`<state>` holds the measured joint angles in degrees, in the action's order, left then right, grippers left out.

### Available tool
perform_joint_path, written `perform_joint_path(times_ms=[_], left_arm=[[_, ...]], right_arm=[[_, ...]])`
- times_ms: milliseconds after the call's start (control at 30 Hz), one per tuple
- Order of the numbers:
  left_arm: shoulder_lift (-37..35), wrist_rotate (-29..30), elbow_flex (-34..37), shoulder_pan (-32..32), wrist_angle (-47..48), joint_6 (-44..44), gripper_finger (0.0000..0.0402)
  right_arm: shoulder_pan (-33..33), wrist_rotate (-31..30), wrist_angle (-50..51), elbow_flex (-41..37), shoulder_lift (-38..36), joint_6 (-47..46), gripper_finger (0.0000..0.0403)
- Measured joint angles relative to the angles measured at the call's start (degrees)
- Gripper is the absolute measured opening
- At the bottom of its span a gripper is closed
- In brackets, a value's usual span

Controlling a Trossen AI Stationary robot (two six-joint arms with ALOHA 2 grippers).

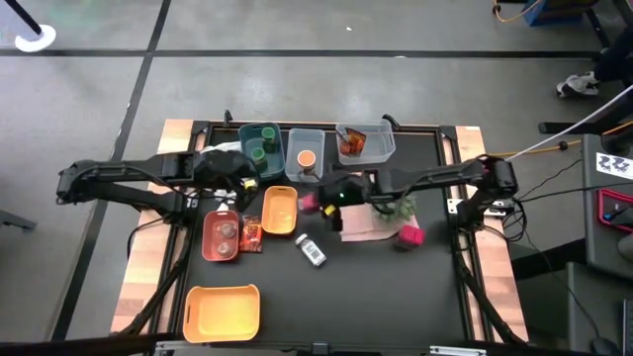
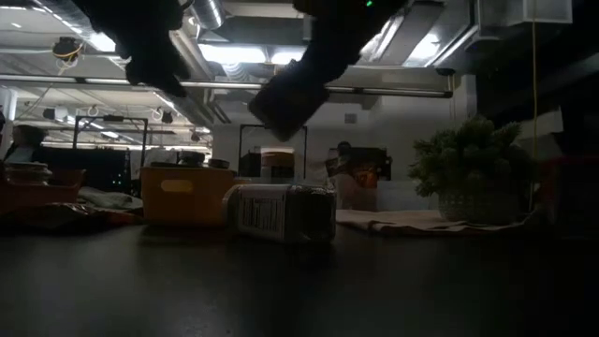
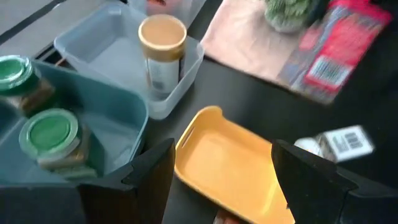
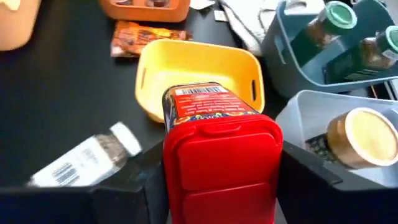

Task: Sort spices by type
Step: Put the bottom red seasoning can into the top yellow bin

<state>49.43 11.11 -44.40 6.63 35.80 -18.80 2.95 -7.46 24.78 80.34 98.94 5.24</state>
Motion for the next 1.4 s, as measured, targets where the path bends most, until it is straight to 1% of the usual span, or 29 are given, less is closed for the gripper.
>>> perform_joint_path(times_ms=[133,333,467,633,700,867,1100,1400], left_arm=[[2.3,0.03,-0.04,-0.06,-2.81,-0.09,0.0251],[7.97,0.42,-0.04,-0.33,-3.6,-0.97,0.0251],[11.93,1.77,-0.04,-0.33,-3.62,-1.66,0.0251],[15.07,3.06,0.02,-0.37,-3.49,-2.28,0.0251],[15.42,3.23,-0.03,-0.37,-3.95,-2.78,0.0251],[16.76,3.49,0.0,-0.42,-3.58,-4.64,0.0251],[18.65,4.14,0.0,-0.44,-2.98,-6.75,0.0251],[22.43,4.18,-0.11,-0.46,-2.6,-9.1,0.0251]], right_arm=[[-2.61,2.45,-6.85,0.0,2.98,2.1,0.0224],[-4.37,2.97,-15.28,-0.02,7.93,3.38,0.0221],[-4.87,3.05,-18.58,-0.02,10.19,5.59,0.0223],[-4.86,2.5,-18.9,-0.04,11.77,5.75,0.0222],[-4.86,2.33,-21.32,-0.04,12.77,5.77,0.0222],[-4.86,2.11,-23.23,-0.04,14.76,5.76,0.0223],[-4.86,1.47,-25.28,-0.01,15.07,5.77,0.0222],[-4.86,1.12,-24.92,-0.18,15.3,5.79,0.0222]])
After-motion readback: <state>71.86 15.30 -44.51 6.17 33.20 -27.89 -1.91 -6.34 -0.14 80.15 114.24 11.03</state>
